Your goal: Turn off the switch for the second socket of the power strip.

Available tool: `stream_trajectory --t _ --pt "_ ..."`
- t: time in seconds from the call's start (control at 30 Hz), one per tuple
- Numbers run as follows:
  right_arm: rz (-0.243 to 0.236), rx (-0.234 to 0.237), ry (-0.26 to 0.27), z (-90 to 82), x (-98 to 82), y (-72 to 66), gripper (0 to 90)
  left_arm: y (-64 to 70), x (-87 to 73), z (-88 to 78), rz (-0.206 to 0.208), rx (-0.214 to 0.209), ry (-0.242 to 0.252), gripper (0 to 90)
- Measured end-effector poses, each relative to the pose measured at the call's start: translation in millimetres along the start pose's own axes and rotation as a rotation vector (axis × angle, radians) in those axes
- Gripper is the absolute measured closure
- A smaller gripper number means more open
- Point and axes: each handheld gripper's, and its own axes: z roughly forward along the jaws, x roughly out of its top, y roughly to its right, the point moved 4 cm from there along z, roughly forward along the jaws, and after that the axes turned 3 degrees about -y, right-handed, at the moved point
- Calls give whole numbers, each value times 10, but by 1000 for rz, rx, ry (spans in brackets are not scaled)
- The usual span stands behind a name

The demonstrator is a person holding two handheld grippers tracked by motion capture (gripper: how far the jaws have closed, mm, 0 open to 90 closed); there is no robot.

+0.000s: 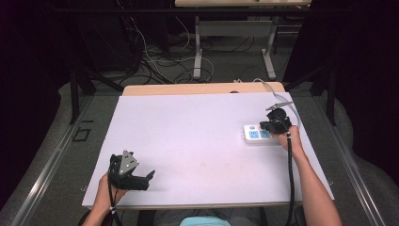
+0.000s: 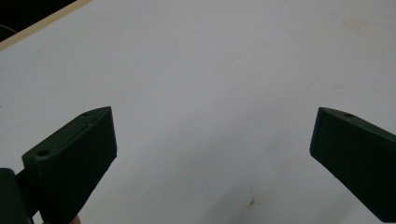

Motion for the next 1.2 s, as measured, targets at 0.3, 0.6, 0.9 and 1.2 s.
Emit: stream_trajectory --t 0.3,0.6,0.9,1.2 --pt "3 -3 -3 0 -1 -3 900 -5 1 -4 9 6 -1 5" --pt "3 -12 -5 1 -4 -10 900 8 -1 -1 0 1 0 5" --pt "7 -11 -2 1 -8 -13 900 6 0 -1 3 5 -1 5" --pt "26 -1 6 8 -16 4 900 12 0 1 7 -3 -5 5"
